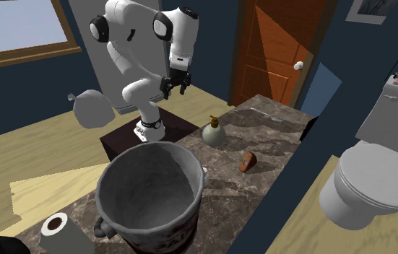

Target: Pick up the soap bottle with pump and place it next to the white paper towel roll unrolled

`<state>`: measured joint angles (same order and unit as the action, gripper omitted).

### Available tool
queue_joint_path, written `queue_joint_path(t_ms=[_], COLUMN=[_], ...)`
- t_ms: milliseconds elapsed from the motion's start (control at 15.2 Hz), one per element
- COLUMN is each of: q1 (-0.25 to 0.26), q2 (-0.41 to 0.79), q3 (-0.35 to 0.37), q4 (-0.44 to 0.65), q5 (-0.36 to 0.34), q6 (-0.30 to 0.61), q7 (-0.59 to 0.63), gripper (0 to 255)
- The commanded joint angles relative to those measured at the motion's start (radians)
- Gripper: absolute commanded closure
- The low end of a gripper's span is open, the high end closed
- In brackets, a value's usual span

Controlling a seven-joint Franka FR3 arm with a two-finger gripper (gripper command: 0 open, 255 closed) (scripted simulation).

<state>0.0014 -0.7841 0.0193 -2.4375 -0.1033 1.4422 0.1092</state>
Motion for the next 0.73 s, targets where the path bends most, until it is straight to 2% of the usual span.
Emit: queue_joint_path(t_ms=[0, 660], q1=[0.000, 0.046], q2=[0.000, 0.184], q3=[0.000, 0.090], q4=[0.000, -0.078], q5=[0.000, 0.120], q6=[0.000, 0.374], q7=[0.000, 0.146], gripper=[0, 0])
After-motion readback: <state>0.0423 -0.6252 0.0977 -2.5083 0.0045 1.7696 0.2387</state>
